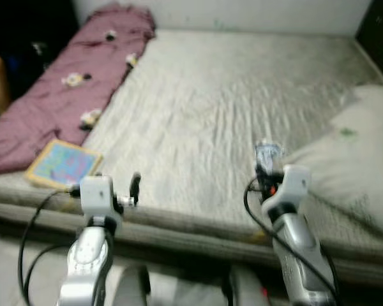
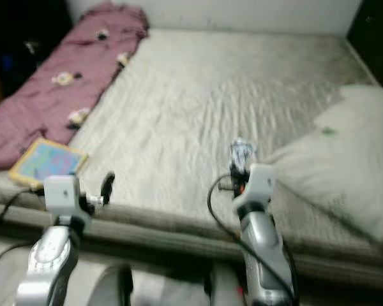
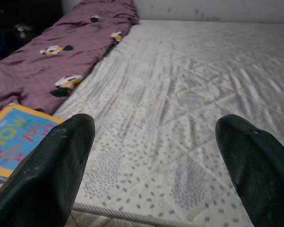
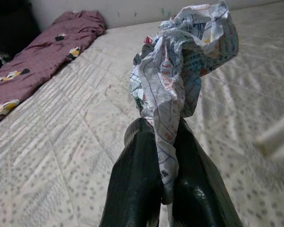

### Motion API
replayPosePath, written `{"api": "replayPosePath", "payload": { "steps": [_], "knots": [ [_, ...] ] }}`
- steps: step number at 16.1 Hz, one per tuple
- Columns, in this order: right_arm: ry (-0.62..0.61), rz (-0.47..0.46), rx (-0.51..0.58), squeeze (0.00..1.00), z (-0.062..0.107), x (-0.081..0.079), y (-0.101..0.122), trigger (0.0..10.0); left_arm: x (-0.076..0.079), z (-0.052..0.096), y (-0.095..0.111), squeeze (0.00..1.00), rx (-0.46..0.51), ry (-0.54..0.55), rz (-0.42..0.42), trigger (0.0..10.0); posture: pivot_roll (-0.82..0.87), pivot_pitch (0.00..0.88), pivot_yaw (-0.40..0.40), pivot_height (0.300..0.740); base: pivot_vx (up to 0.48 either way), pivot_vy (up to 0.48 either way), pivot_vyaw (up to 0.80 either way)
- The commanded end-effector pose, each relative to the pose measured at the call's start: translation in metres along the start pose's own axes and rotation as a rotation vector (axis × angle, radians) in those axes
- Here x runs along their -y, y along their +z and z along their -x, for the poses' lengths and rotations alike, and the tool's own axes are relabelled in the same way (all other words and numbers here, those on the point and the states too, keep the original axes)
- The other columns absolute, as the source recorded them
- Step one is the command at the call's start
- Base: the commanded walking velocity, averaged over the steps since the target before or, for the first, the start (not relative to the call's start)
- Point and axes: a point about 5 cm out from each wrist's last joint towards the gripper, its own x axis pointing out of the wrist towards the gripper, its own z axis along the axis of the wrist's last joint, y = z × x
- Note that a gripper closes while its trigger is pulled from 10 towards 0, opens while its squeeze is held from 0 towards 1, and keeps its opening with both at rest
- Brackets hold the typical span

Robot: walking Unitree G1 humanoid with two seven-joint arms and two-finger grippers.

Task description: Clean up the room

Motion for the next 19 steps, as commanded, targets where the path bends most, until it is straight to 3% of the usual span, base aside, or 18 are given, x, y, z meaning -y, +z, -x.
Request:
{"api": "replayPosePath", "payload": {
  "steps": [1,4,11,16,18,19],
  "knots": [
    [-0.011,0.001,0.007,0.00,-0.001,0.001,0.002,10.0,-0.002,0.003,0.003,0.00,0.005,0.005,-0.008,10.0,-0.04,0.000,0.028,0.708,0.000,0.000,0.00],
    [-0.029,0.006,0.019,0.00,-0.005,0.004,0.006,10.0,0.001,0.005,0.002,0.00,0.002,-0.004,-0.005,10.0,-0.04,0.000,0.024,0.740,0.000,0.000,0.00],
    [-0.047,0.046,-0.011,0.00,0.001,0.015,0.005,10.0,0.008,0.007,0.009,0.00,0.018,-0.022,0.023,10.0,-0.04,0.000,-0.005,0.740,0.000,0.000,0.00],
    [-0.089,0.010,-0.028,0.00,0.005,0.018,0.004,10.0,0.006,0.009,0.010,0.00,0.018,0.004,0.031,10.0,-0.05,0.012,-0.015,0.740,0.000,0.000,0.00],
    [-0.140,0.082,-0.062,0.00,0.003,0.025,0.002,10.0,0.005,0.010,0.010,0.00,0.016,0.013,0.028,10.0,-0.05,0.017,-0.013,0.740,0.000,0.000,0.00],
    [-0.176,0.175,-0.072,0.00,0.002,0.028,0.002,10.0,0.004,0.010,0.010,0.00,0.016,0.018,0.024,10.0,-0.05,0.019,-0.012,0.740,0.000,0.000,0.00]
  ]
}}
